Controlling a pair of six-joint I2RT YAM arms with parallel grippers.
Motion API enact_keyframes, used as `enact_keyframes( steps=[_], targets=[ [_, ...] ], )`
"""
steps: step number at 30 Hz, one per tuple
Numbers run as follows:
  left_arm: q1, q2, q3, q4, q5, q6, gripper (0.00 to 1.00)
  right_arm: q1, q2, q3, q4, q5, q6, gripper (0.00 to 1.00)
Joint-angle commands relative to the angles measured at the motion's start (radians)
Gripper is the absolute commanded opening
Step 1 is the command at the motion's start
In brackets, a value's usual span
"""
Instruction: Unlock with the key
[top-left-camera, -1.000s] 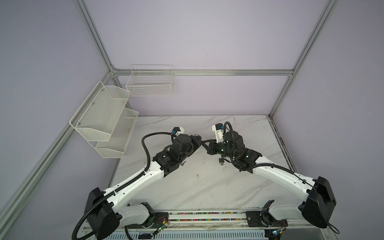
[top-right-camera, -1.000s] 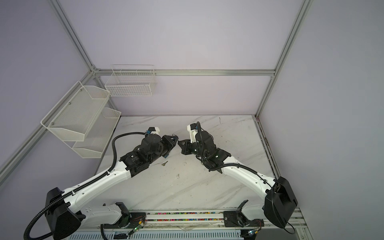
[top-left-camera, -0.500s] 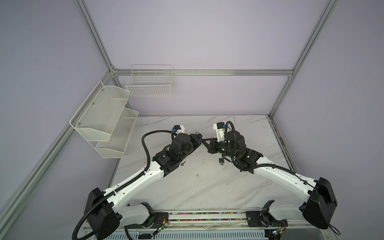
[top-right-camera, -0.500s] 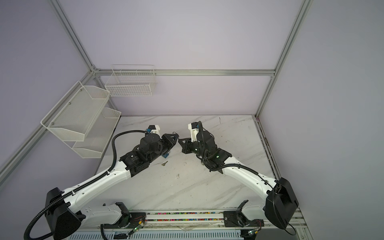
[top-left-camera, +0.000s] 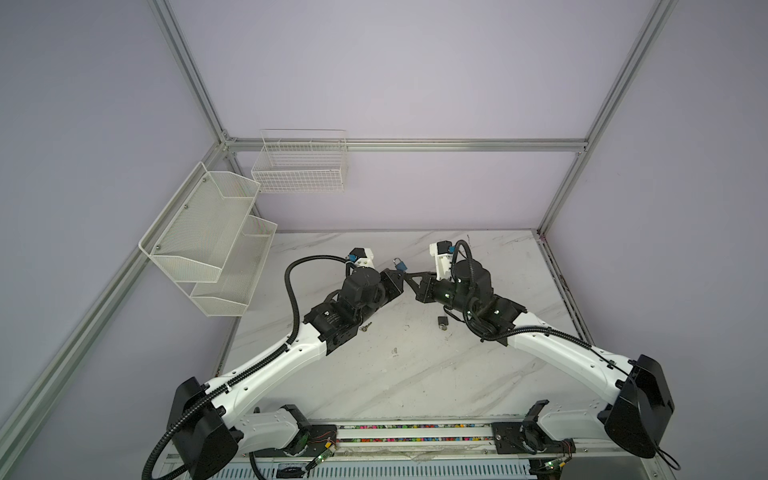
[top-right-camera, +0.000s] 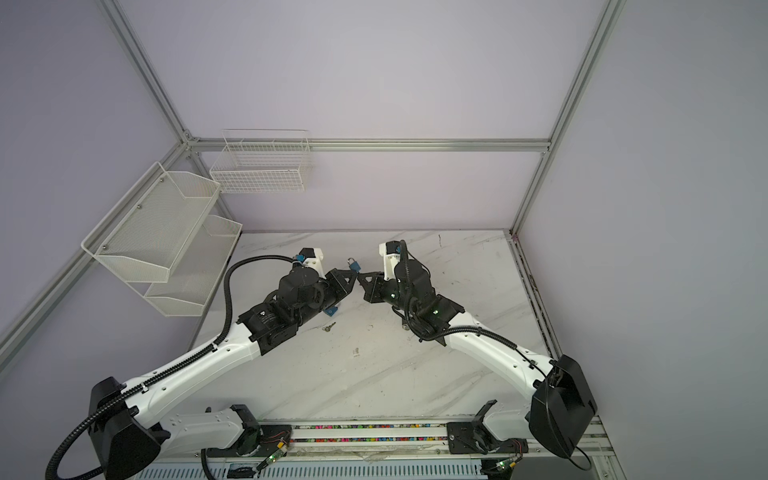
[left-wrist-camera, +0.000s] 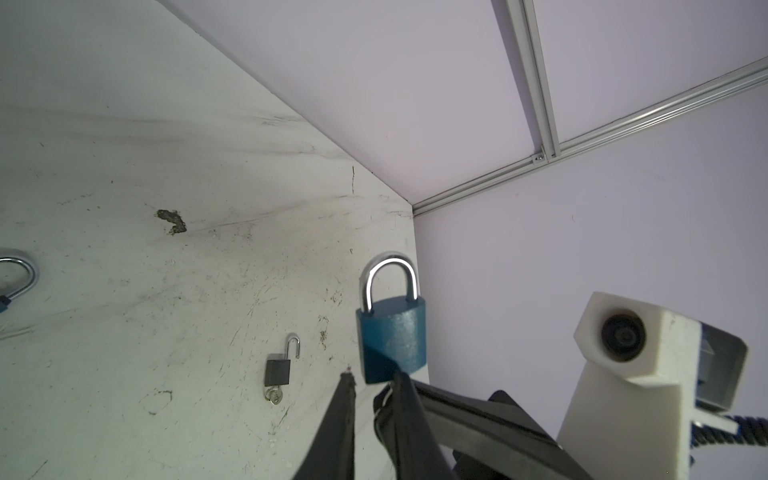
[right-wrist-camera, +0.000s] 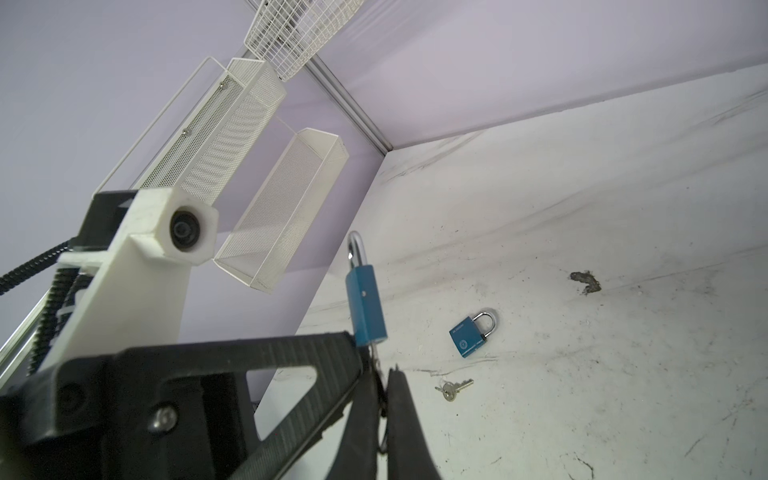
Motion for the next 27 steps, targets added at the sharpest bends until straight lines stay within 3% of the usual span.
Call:
enact_keyframes(
  steps=[1, 7, 12, 27],
  targets=[
    [0.012, -0.032, 0.002, -0.023, 0.012, 0.053, 0.21, 0.008, -0.052, 0.001, 0.113, -0.002, -0.051, 0.00],
    [0.034, -0.080, 0.003, -0.032, -0.007, 0.075, 0.37, 0.008, -0.069, -0.009, 0.093, 0.022, -0.086, 0.00],
    [0.044, -0.087, 0.057, -0.061, 0.008, 0.062, 0.47, 0.008, -0.075, -0.015, 0.034, 0.098, -0.251, 0.00],
    [0.043, 0.063, 0.246, -0.012, 0.057, 0.070, 0.63, 0.025, -0.010, 0.049, -0.052, 0.153, -0.338, 0.00]
  ],
)
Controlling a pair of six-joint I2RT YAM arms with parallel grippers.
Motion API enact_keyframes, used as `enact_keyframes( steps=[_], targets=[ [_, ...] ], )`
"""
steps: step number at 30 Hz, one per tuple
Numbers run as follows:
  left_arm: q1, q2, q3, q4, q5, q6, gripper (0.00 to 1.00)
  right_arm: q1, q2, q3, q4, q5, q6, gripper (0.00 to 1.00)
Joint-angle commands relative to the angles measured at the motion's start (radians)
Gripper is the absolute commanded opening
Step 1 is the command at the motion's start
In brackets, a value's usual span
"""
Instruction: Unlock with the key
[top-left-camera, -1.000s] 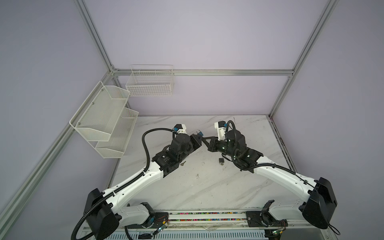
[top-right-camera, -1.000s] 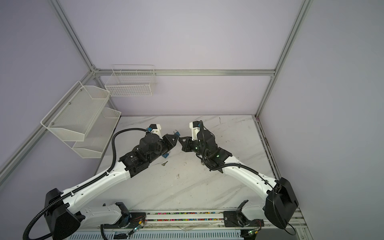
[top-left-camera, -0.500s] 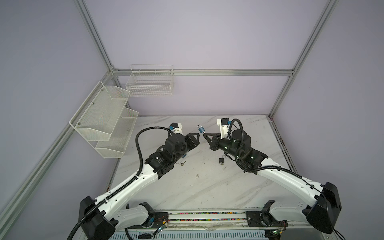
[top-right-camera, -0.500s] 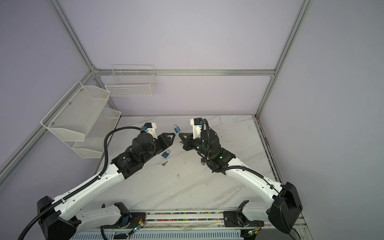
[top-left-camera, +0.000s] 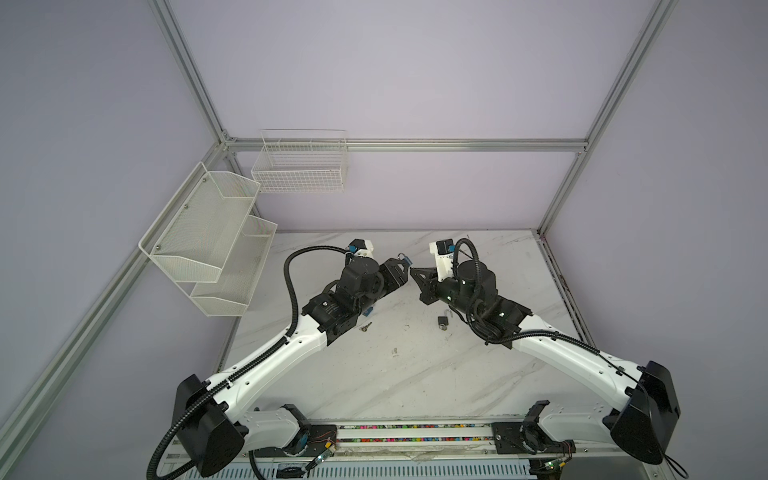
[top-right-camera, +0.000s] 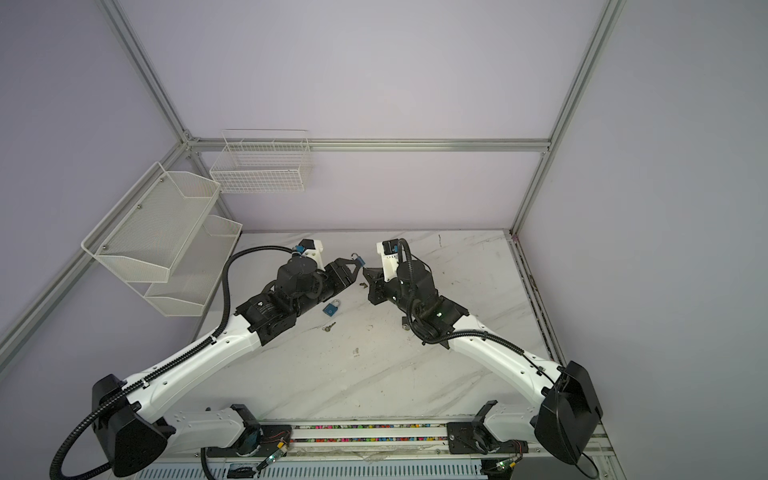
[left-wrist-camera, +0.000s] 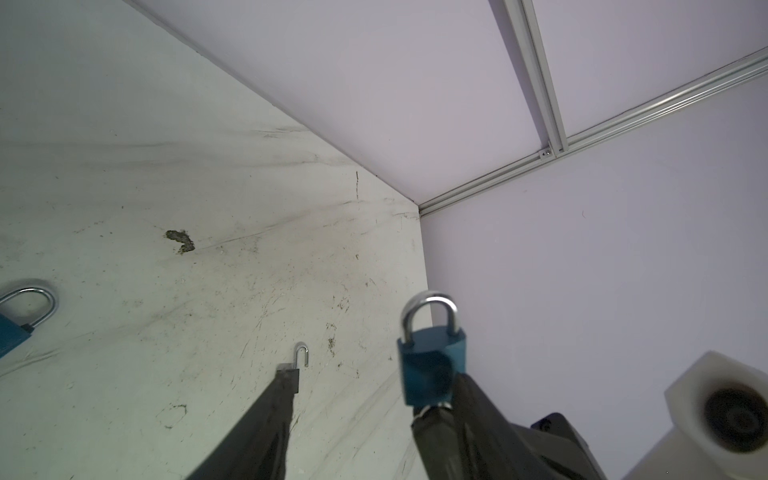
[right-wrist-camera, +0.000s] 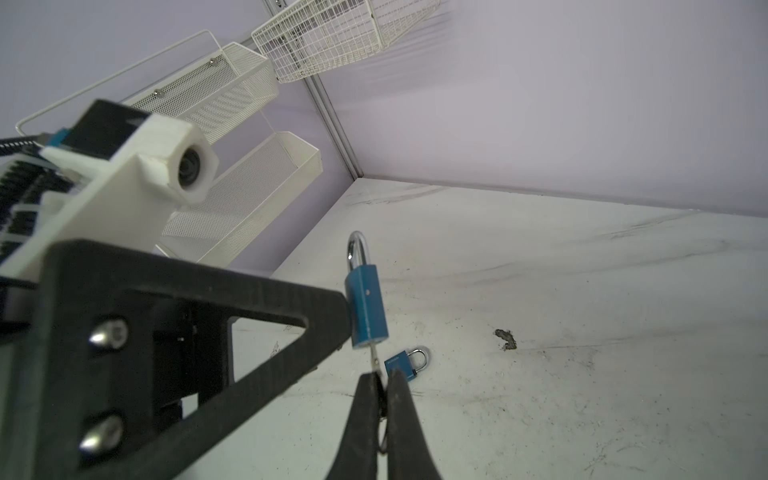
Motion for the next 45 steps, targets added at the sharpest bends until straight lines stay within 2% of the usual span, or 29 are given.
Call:
enact_keyframes(
  steps=[1, 6, 10, 14, 19, 26, 36, 45],
  targets=[
    [0.003, 0.015, 0.143, 0.059, 0.018, 0.018, 0.63, 0.011, 0.022, 0.051, -0.026, 0.025, -0.039, 0.00],
    [0.003, 0.066, 0.207, -0.019, -0.019, 0.033, 0.64, 0.021, 0.024, 0.052, -0.027, 0.028, -0.039, 0.00],
    [0.003, 0.097, 0.255, -0.128, -0.039, -0.002, 0.64, 0.026, 0.026, 0.063, -0.040, 0.050, -0.045, 0.00],
    [0.004, 0.094, 0.244, -0.162, -0.063, -0.040, 0.62, 0.026, 0.025, 0.072, -0.052, 0.083, -0.047, 0.00],
    [0.003, 0.110, 0.249, -0.158, -0.044, -0.067, 0.56, 0.028, 0.037, 0.084, -0.064, 0.094, -0.052, 0.00],
    [0.003, 0.120, 0.248, -0.127, -0.049, -0.116, 0.53, 0.039, 0.058, 0.098, -0.084, 0.096, -0.070, 0.00],
    [0.003, 0.120, 0.231, -0.108, -0.067, -0.172, 0.42, 0.049, 0.062, 0.109, -0.115, 0.144, -0.082, 0.00],
    [0.003, 0.159, 0.221, -0.088, -0.055, -0.205, 0.37, 0.051, 0.090, 0.114, -0.114, 0.137, -0.081, 0.00]
  ],
)
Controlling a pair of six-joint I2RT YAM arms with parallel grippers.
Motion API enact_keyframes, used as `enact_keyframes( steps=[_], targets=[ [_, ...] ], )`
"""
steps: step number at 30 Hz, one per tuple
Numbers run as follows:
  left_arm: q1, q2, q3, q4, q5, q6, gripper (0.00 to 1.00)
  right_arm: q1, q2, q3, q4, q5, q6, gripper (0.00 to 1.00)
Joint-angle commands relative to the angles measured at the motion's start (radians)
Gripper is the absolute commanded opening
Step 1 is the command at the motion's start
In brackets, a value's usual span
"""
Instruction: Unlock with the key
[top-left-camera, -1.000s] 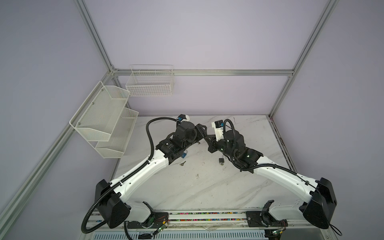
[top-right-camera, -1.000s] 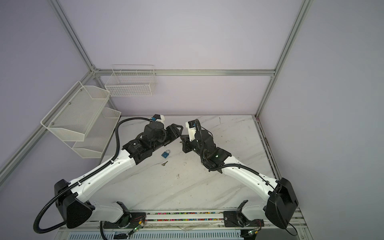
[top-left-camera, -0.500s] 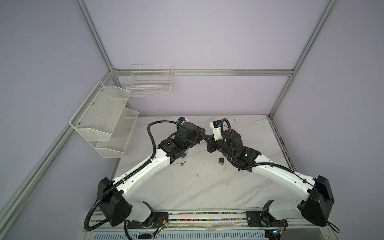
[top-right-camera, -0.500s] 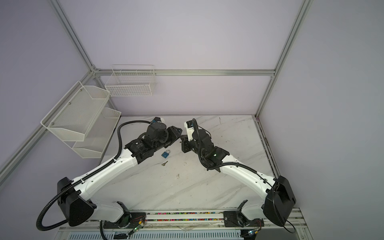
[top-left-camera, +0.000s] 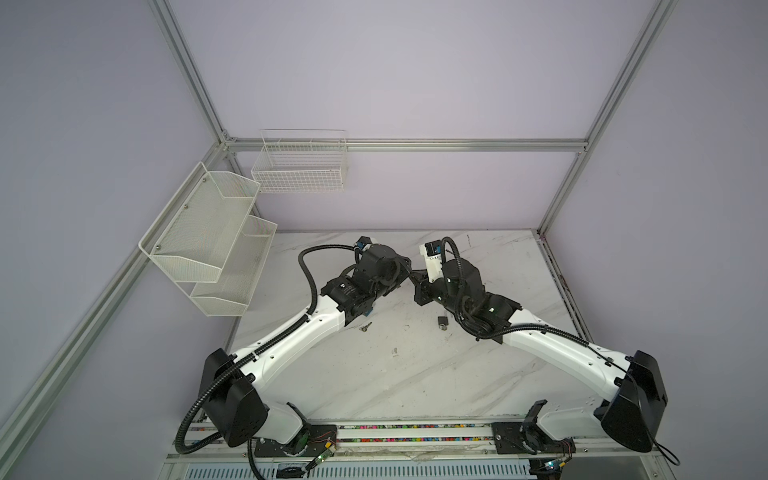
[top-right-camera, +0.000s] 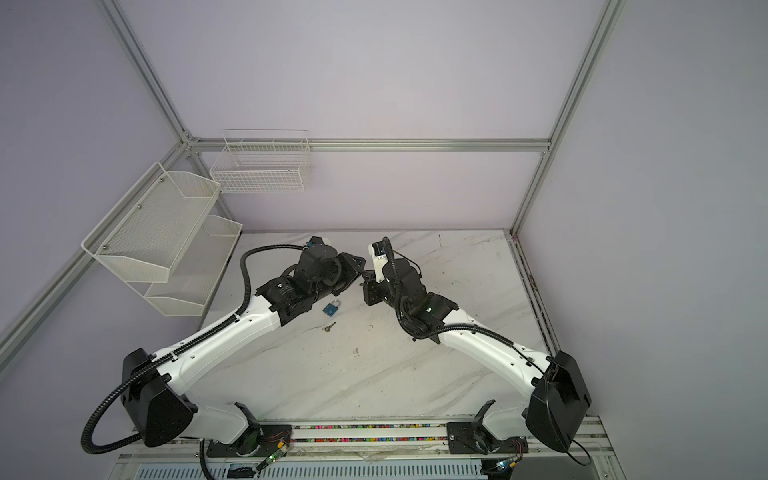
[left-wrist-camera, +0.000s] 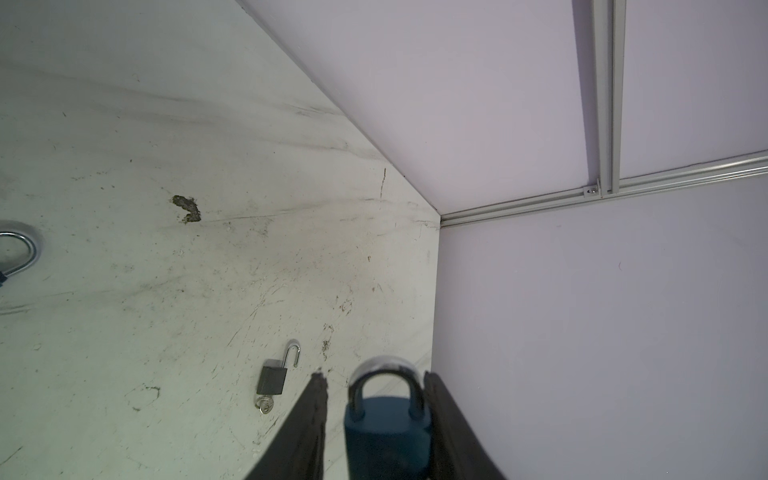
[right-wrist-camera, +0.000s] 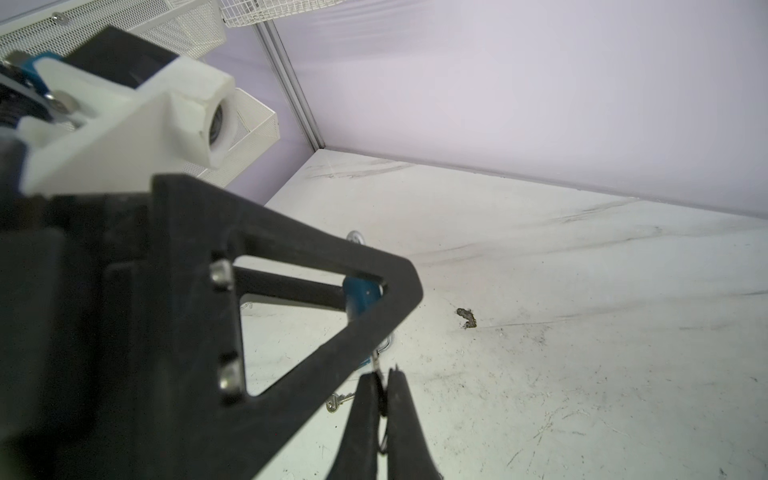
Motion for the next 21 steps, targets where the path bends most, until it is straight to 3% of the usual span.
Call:
enact_keyframes(
  steps=[1, 14, 21],
  targets=[
    [0.003, -0.003, 0.069, 0.039, -0.009, -0.019, 0.36, 0.008, 0.019, 0.032, 0.006, 0.010, -0.017, 0.00],
    [0.003, -0.007, 0.052, 0.041, -0.016, -0.032, 0.21, 0.011, 0.032, 0.039, -0.004, 0.016, -0.019, 0.00],
    [0.005, -0.024, 0.030, 0.062, -0.020, -0.037, 0.12, 0.011, 0.015, 0.042, 0.004, -0.045, 0.018, 0.00]
  ],
)
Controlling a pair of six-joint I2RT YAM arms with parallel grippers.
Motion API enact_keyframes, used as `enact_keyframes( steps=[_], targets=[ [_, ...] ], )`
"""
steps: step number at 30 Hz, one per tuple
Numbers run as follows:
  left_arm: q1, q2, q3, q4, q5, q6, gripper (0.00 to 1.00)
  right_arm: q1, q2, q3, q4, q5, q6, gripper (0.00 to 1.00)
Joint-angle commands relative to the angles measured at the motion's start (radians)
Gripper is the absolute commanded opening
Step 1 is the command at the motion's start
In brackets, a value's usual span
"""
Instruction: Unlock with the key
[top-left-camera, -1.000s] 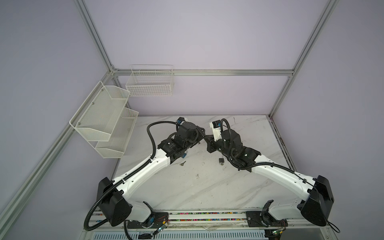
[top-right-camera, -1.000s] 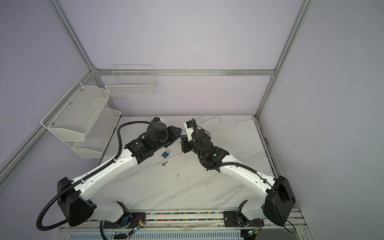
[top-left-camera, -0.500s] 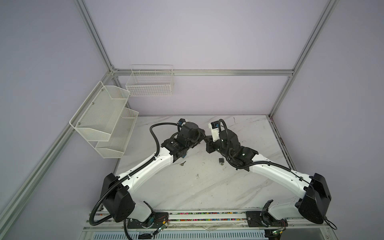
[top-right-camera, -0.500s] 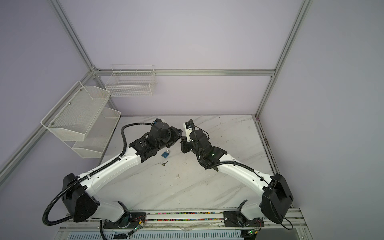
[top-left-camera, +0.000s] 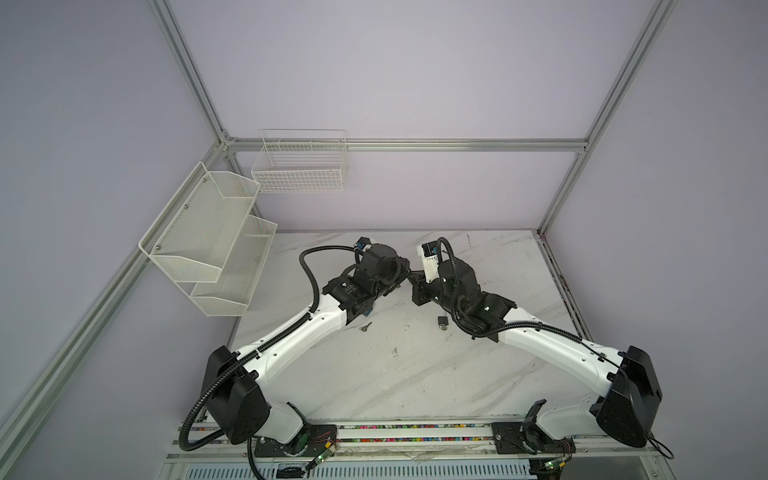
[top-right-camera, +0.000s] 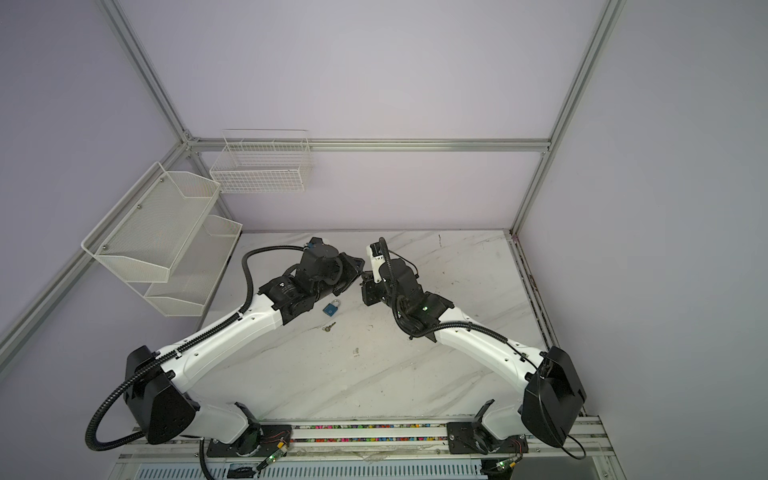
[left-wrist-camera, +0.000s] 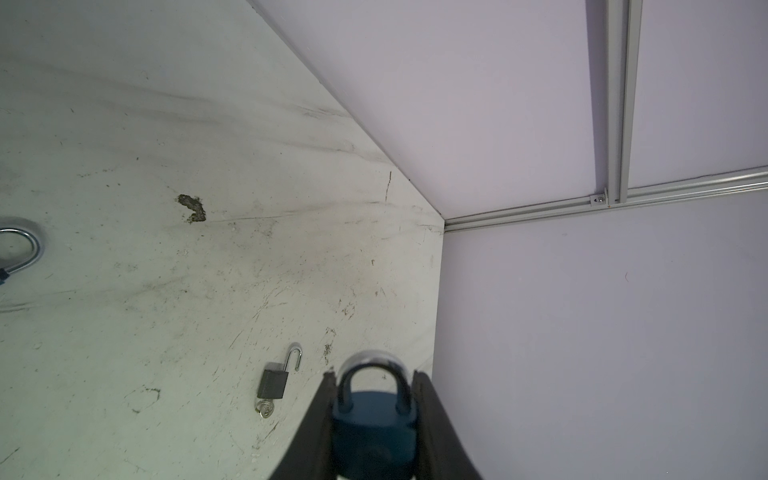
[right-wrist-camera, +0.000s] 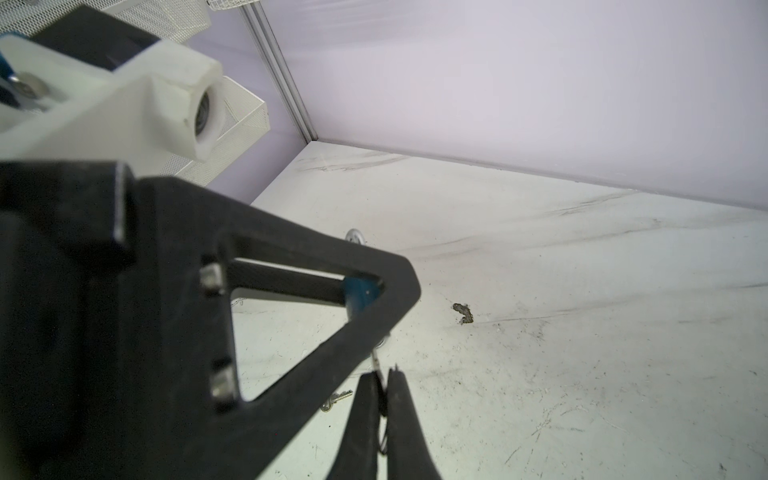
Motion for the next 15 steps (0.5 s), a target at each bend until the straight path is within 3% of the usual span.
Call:
enact_keyframes(
  steps=[1, 7, 15],
  targets=[
    [0.006, -0.037, 0.022, 0.074, -0.015, -0.016, 0.11, 0.007, -0.016, 0.031, 0.007, -0.048, 0.018, 0.00],
    [0.015, -0.037, 0.010, 0.126, 0.008, 0.001, 0.08, 0.005, -0.023, 0.020, -0.005, -0.082, 0.035, 0.27],
    [0.025, -0.073, 0.003, 0.139, 0.006, 0.024, 0.07, -0.049, -0.102, -0.024, -0.019, -0.191, 0.083, 0.42]
  ],
)
